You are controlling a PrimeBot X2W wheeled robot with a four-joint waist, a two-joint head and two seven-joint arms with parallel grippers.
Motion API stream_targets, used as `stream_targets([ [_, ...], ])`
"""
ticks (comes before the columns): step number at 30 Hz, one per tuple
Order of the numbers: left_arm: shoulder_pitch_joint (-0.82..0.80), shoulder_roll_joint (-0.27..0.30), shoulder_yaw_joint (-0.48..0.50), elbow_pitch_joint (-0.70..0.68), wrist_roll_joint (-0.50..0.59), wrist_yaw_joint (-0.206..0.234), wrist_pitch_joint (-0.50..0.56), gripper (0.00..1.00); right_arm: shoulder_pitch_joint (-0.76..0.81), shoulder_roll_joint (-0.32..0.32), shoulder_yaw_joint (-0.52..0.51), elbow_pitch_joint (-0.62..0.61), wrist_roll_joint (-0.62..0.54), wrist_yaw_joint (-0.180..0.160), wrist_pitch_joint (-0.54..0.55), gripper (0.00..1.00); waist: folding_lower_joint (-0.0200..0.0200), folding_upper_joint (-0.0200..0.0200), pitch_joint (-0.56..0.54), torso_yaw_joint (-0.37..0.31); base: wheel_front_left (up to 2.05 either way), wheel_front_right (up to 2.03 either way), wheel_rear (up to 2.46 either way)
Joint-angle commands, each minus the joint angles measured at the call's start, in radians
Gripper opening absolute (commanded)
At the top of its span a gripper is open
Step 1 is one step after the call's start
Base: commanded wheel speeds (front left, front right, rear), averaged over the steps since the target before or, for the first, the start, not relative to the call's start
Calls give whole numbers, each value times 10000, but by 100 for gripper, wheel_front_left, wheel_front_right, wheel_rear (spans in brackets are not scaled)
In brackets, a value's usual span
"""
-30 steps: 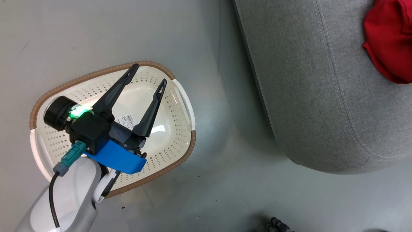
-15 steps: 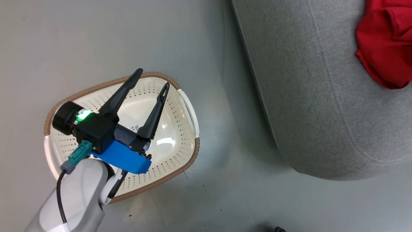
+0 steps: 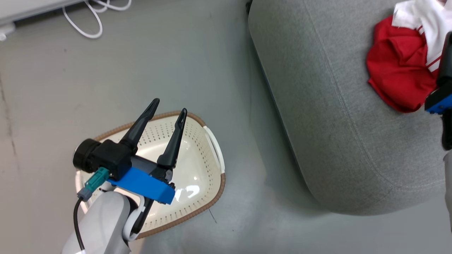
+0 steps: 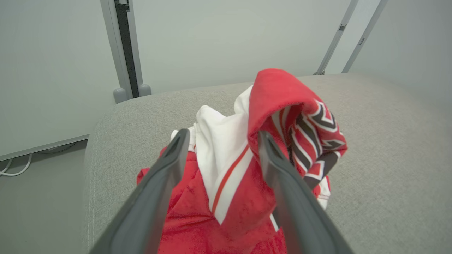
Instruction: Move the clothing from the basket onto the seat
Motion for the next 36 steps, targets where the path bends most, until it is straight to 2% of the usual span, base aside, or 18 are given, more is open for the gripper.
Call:
stream_targets([
  [1, 164, -91, 148, 75, -44, -54, -47, 100, 251, -18, 69, 3, -66, 1, -29, 100, 1, 0, -525, 134, 0, 0, 0],
  [12, 1314, -920, 825, 519, -301, -61, -50, 100, 2142, 487, 976, -1003, -17, 1, -35, 100, 1, 0, -2412, 761, 0, 0, 0],
  [23, 2108, -1288, 1565, 1106, -418, -62, -50, 100, 4574, 1170, 2360, -2861, -73, 1, 109, 100, 1, 0, -3844, 1859, 0, 0, 0],
  [36, 2644, -1535, 2430, 1749, -459, -62, -49, 100, 6595, 1889, 2520, -4996, -13, 1, 614, 100, 1, 0, -4678, 3200, 0, 0, 0],
])
